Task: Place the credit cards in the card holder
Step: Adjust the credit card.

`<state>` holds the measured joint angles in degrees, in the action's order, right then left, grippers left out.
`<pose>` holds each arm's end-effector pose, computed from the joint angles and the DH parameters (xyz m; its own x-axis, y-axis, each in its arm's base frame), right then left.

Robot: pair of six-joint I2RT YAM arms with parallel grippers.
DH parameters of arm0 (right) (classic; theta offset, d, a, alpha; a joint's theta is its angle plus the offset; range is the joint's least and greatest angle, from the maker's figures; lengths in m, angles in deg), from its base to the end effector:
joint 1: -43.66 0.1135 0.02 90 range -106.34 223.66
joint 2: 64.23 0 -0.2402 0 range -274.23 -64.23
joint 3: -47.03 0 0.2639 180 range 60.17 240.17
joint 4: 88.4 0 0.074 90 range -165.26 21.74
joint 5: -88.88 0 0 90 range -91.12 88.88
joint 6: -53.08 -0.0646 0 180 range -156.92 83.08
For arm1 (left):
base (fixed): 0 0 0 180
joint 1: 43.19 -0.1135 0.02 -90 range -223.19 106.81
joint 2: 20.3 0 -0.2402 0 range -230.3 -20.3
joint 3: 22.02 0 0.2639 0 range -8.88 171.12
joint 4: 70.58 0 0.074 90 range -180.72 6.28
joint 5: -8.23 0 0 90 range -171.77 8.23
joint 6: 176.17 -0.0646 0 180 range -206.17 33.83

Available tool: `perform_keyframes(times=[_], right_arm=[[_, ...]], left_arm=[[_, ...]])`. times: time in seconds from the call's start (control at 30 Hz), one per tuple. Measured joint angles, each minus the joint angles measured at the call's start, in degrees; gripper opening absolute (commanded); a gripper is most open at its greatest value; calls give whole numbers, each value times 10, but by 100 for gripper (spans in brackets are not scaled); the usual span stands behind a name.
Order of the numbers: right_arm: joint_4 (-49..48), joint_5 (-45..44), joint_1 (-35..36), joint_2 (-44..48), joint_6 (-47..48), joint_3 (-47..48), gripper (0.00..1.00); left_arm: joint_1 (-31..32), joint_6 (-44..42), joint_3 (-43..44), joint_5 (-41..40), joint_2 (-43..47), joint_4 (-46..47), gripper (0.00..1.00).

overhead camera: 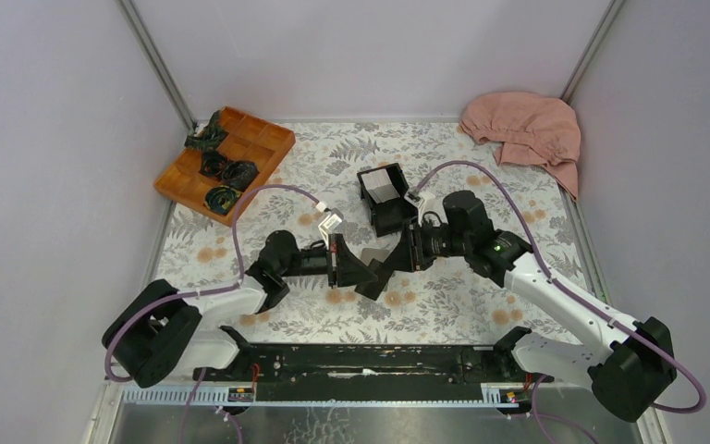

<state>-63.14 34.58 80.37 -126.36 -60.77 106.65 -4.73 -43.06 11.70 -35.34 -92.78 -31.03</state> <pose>0.2045 0.1995 0.2554 -0.7053 -0.1163 -0.6993 -0.6715 0.4258 0.6064 0.1839 -0.2058 0.1790 -0.6728 -0.0672 -0.7368 0.7345 0.0592 -0.6760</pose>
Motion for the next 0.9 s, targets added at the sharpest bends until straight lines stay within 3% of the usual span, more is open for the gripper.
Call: perform_keyframes(times=[0.13, 0.3, 0.57, 0.9], right_arm=[[-6, -5, -17, 0, 0, -7, 50], [-15, -27, -25, 14, 0, -24, 56], [-80, -66, -26, 87, -21, -101, 56], [-219, -68, -26, 89, -78, -178, 53]], left_arm=[[-10, 18, -6, 7, -22, 40, 0], [-24, 41, -10, 0, -35, 72, 0], [-29, 95, -22, -98, -47, 137, 0], [-28, 223, -37, -165, -191, 297, 0]])
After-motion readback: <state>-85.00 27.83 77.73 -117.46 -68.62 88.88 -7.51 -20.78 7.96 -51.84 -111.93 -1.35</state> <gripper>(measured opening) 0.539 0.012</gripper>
